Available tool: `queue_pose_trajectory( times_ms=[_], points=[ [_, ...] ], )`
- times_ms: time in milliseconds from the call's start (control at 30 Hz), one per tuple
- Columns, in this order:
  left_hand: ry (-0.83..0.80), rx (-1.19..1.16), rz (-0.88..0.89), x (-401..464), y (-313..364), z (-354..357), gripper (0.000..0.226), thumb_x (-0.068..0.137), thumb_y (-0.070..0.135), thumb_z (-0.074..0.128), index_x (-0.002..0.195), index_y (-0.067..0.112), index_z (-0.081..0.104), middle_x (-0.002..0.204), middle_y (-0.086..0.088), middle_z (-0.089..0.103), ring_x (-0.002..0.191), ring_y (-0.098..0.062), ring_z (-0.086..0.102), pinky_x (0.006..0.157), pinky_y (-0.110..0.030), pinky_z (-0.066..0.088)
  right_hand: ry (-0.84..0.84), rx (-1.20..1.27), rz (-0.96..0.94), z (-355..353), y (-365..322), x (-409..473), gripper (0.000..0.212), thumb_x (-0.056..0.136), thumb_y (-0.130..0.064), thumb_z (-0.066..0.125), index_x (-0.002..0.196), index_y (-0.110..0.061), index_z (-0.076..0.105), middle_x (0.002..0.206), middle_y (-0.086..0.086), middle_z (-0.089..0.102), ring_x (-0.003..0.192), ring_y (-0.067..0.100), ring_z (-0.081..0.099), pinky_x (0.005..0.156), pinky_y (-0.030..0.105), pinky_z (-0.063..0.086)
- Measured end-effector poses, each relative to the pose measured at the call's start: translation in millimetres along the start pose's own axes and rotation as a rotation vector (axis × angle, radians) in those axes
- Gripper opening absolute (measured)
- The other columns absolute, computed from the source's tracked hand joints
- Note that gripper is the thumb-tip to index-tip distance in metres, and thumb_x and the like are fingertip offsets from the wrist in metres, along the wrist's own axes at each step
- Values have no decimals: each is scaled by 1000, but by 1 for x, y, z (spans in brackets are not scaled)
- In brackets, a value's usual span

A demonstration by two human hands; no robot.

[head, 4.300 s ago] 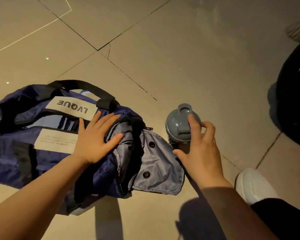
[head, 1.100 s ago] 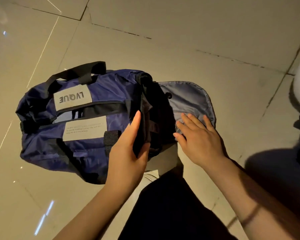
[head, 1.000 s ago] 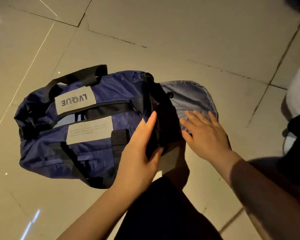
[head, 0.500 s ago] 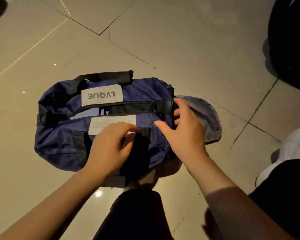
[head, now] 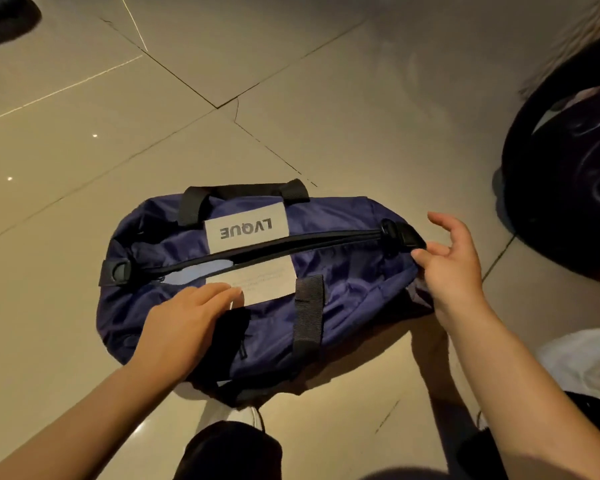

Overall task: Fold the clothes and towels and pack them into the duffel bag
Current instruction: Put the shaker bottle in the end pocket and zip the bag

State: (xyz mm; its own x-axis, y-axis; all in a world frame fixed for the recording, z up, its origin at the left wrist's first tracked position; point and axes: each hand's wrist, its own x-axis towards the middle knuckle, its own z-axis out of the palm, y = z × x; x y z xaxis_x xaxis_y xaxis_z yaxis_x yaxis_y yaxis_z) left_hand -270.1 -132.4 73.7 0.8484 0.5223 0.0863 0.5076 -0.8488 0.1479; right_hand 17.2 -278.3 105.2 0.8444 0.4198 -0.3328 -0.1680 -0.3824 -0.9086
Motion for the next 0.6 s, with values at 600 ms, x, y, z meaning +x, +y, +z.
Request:
queue_pose_trajectory(
  times_ms=[600],
  points=[
    [-56,-116,-569,-17,-82,-5,68,83,58,62,140,23,50,142,-11,39,114,-37,53,86,-48,49,-350,-805,-607,102,-6,-81,37,92,-15,57,129,-19,55,132,-1,45,123,18,40,109,37,30]
  ],
)
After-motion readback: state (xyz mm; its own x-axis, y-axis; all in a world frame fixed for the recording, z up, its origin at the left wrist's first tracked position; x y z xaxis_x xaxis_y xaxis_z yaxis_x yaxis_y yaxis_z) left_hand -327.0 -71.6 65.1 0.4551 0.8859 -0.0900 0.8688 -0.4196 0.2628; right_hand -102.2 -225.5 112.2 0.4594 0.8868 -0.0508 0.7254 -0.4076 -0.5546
